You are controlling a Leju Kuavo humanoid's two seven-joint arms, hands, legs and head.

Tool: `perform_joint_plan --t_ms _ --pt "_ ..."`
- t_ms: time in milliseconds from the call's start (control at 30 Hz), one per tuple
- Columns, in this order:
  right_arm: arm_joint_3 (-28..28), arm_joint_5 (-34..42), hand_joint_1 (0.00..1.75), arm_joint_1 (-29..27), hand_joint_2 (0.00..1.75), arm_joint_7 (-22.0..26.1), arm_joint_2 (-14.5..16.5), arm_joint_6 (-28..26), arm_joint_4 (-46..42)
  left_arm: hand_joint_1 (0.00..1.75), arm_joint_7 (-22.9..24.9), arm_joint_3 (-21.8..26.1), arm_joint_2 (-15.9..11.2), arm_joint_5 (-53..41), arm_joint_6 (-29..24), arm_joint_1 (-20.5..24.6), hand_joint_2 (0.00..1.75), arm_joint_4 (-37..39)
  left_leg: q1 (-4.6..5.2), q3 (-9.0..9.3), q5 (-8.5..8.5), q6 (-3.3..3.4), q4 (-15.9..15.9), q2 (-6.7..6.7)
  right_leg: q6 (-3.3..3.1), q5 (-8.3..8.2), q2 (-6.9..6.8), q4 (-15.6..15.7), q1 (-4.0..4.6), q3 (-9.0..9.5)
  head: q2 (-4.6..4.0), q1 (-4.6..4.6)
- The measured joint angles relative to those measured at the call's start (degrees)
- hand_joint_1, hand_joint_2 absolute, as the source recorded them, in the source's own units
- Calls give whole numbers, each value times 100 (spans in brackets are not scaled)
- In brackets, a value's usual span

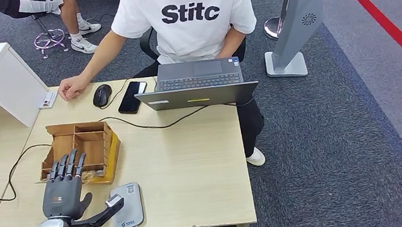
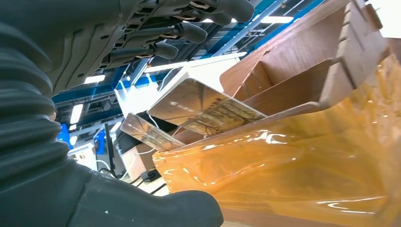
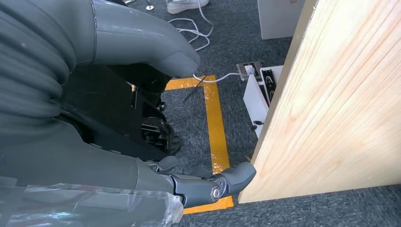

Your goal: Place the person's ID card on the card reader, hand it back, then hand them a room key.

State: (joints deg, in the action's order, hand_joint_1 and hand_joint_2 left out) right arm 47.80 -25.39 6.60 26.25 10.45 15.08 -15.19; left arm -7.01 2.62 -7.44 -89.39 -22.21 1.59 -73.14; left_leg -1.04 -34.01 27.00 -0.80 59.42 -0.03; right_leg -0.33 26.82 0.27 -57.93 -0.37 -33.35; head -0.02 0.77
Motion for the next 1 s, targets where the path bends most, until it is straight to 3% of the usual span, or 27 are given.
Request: perform_joint_plan --t_ms 933,967,1000 --pt "0 -10 0 -1 175 -2 0 15 0 0 58 -15 21 0 -15 47 175 22 0 0 0 0 0 0 0 0 0 0 0 0 0 1" --pt "0 -10 0 -1 175 -2 0 15 0 10 58 -15 21 0 -15 48 175 22 0 0 0 0 0 0 0 0 0 0 0 0 0 0" --pt "0 -10 0 -1 175 -2 0 15 0 53 58 -15 21 0 -15 48 175 22 0 0 0 0 0 0 0 0 0 0 0 0 0 0"
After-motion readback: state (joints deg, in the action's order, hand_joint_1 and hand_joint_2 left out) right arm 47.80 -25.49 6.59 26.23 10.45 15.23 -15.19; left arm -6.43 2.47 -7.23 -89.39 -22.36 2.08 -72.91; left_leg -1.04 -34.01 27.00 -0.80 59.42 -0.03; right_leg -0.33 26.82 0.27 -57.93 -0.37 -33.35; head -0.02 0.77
